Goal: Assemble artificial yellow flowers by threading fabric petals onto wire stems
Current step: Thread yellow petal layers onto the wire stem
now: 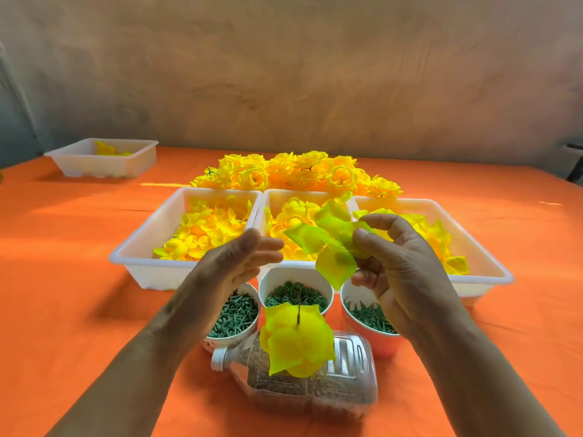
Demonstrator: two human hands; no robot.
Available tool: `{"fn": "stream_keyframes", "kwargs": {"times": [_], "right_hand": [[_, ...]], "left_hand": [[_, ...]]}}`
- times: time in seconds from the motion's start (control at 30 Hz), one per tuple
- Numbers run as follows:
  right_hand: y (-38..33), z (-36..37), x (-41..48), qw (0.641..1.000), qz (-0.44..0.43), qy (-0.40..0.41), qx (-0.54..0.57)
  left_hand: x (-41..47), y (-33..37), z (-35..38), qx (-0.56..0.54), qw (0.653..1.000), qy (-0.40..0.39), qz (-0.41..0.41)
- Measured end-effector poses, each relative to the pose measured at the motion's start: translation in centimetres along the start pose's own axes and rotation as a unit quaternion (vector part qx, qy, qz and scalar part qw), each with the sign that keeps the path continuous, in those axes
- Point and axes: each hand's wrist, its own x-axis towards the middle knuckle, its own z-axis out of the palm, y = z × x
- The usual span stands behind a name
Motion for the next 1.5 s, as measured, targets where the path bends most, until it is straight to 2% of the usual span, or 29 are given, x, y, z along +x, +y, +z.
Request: {"fn": "stream_keyframes", "kwargs": {"times": [0.17,0.33,0.53,0.9,1.0,1.27,1.5], "right_hand": [[-0.4,1.5,-0.6,0.999,-0.012,-0.040,-0.011],[0.9,2.2,-1.4,0.997,0.004,-0.069,-0.027],[2.4,1.8,-1.9,0.997,0.032,-0.063,-0.024],[2.7,1.7,-2.1,0.992,0.097,-0.069,-0.052],[2.9,1.7,-2.1,0.991,0.093,-0.050,-0.082],[3.1,2.0,-2.2,0.991,0.095,-0.050,-0.077],[3.1,1.8,-2.7,0.994,0.062,-0.054,-0.074]], "left_hand": [[0.0,2.9,0.9,-0.066,0.996,0.056,-0.009],[-0.6,3.7,2.3,-0.077,0.994,0.051,-0.066],[-1.0,2.6,2.7,-0.089,0.987,0.066,-0.114],[-0.9,2.0,2.9,-0.075,0.988,0.059,-0.119],[-0.7,1.9,2.8,-0.072,0.988,0.060,-0.121],[-0.7,2.0,2.6,-0.086,0.985,0.054,-0.139],[-1.0,2.4,2.6,-0.083,0.988,0.049,-0.124]]}}
